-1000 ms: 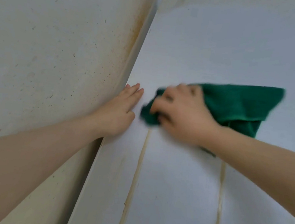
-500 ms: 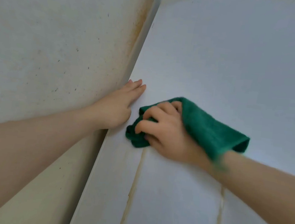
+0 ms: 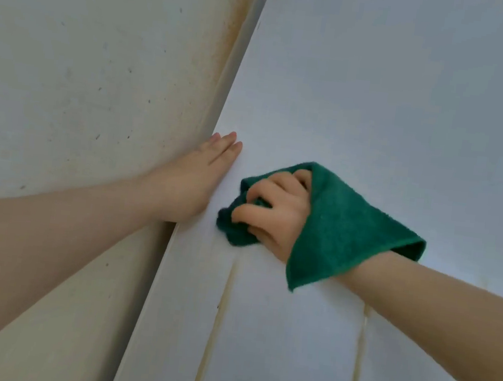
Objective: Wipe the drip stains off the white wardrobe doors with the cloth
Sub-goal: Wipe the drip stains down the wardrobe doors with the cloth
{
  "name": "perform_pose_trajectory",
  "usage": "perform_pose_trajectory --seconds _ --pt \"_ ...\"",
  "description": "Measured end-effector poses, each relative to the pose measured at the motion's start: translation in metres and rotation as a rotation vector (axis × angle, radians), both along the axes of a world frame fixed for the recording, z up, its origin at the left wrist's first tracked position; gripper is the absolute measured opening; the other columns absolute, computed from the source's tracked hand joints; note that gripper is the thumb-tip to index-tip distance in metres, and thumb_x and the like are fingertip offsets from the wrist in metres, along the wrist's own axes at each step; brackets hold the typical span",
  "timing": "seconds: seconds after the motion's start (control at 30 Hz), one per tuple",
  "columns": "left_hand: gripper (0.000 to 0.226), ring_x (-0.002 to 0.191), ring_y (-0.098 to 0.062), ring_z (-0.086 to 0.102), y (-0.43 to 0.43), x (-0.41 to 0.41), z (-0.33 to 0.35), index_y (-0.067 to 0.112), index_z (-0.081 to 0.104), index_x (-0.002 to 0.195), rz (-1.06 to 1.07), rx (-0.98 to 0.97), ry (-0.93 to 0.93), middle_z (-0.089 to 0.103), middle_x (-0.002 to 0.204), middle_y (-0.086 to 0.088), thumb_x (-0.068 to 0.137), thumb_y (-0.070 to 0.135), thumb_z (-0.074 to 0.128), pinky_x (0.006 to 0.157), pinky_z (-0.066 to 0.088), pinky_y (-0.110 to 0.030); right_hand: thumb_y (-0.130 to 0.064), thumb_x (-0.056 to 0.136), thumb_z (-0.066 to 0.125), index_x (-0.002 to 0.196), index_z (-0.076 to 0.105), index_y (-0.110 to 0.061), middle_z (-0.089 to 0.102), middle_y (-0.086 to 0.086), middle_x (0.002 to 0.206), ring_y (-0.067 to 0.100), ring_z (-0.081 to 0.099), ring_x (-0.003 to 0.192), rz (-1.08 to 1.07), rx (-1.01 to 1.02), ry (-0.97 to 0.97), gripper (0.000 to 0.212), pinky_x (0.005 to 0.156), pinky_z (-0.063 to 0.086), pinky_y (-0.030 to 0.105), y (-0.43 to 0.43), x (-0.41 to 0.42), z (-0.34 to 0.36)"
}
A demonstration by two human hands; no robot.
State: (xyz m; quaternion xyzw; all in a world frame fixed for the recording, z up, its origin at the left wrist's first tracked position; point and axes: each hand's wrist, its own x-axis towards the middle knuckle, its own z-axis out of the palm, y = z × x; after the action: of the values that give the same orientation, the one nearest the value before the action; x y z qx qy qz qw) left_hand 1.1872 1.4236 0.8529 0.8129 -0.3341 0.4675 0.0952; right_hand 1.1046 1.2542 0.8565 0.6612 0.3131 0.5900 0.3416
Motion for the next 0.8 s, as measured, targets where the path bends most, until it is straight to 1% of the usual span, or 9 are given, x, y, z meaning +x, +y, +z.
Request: perform_pose_trajectory --seconds 0.07,0.17,0.23,0.3,0.4,0.5,0.6,0.73,0.8 --pt "0.076 0.143 -0.02 -0.018 -0.001 -0.001 -0.005 0.006 -0.02 0.144 0.061 0.02 -0.026 -0.026 0.153 -0.007 0.091 -0.005 0.033 0.11 -0.01 -0.02 -0.027 0.076 0.048 0.081 0.071 -0.024 0.066 0.002 0.083 0.029 0.062 0.075 -0.064 0.189 -0.162 0.024 0.074 0.037 0.039 -0.002 -0.002 0.031" --pt "0.075 0.144 -0.02 -0.015 -0.002 -0.003 -0.009 0.007 -0.017 0.146 0.061 -0.001 -0.039 -0.023 0.154 -0.007 0.092 -0.005 0.034 0.112 -0.007 -0.022 -0.017 0.068 0.059 0.085 0.069 -0.025 0.063 0.004 0.087 0.031 0.057 0.081 -0.06 0.417 -0.271 0.021 0.074 0.023 0.035 0.007 0.005 0.015" --pt "0.073 0.144 -0.021 -0.013 -0.001 -0.006 -0.011 0.006 -0.017 0.146 0.087 0.013 -0.054 -0.022 0.154 -0.009 0.093 -0.004 0.033 0.114 -0.003 -0.025 -0.013 0.068 0.056 0.083 0.068 -0.026 0.062 0.003 0.086 0.029 0.056 0.082 -0.04 0.316 -0.158 0.024 0.076 0.024 0.036 0.018 0.013 -0.031" --pt "0.073 0.144 -0.022 -0.014 0.001 -0.007 -0.013 0.004 -0.023 0.143 0.165 0.06 -0.089 -0.026 0.153 -0.011 0.092 -0.005 0.028 0.116 0.002 -0.027 -0.006 0.078 0.049 0.077 0.07 -0.024 0.061 0.002 0.08 0.028 0.057 0.078 0.061 0.151 -0.001 0.027 0.078 0.026 0.036 0.021 0.014 -0.068" --pt "0.071 0.144 -0.024 -0.013 0.002 -0.011 -0.014 0.003 -0.024 0.143 0.221 0.097 -0.119 -0.026 0.153 -0.012 0.092 -0.005 0.026 0.115 0.004 -0.026 -0.011 0.088 0.045 0.074 0.071 -0.024 0.062 0.0 0.075 0.025 0.057 0.071 0.069 0.0 0.05 0.032 0.073 0.028 0.035 0.013 0.013 -0.05" --pt "0.069 0.144 -0.024 -0.014 0.002 -0.012 -0.016 0.002 -0.023 0.143 0.225 0.112 -0.132 -0.025 0.153 -0.013 0.094 -0.002 0.025 0.115 -0.002 -0.026 -0.024 0.081 0.048 0.078 0.072 -0.025 0.065 0.0 0.08 0.027 0.059 0.073 -0.022 0.196 -0.13 0.025 0.071 0.025 0.035 0.008 0.009 0.001" --pt "0.068 0.144 -0.023 -0.013 0.0 -0.008 -0.016 0.005 -0.02 0.144 0.175 0.075 -0.142 -0.023 0.154 -0.01 0.094 -0.002 0.025 0.115 -0.002 -0.025 -0.018 0.069 0.058 0.081 0.07 -0.026 0.064 0.001 0.086 0.029 0.057 0.081 -0.079 0.41 -0.243 0.018 0.073 0.023 0.034 0.016 0.008 -0.006" --pt "0.072 0.144 -0.018 -0.011 0.0 -0.006 -0.016 0.01 -0.015 0.147 0.061 -0.002 -0.073 -0.019 0.156 -0.003 0.092 -0.005 0.028 0.115 0.003 -0.026 -0.015 0.081 0.046 0.079 0.072 -0.027 0.063 0.0 0.082 0.025 0.057 0.078 -0.011 0.066 0.081 0.029 0.077 0.026 0.034 0.02 0.011 -0.084" --pt "0.07 0.144 -0.016 -0.011 -0.003 -0.007 -0.017 0.012 -0.012 0.148 0.058 -0.04 -0.023 -0.018 0.156 -0.001 0.093 0.001 0.029 0.116 0.005 -0.028 -0.017 0.092 0.043 0.077 0.073 -0.024 0.065 -0.001 0.079 0.023 0.056 0.076 0.038 -0.006 0.137 0.034 0.075 0.032 0.033 0.009 0.003 -0.07"
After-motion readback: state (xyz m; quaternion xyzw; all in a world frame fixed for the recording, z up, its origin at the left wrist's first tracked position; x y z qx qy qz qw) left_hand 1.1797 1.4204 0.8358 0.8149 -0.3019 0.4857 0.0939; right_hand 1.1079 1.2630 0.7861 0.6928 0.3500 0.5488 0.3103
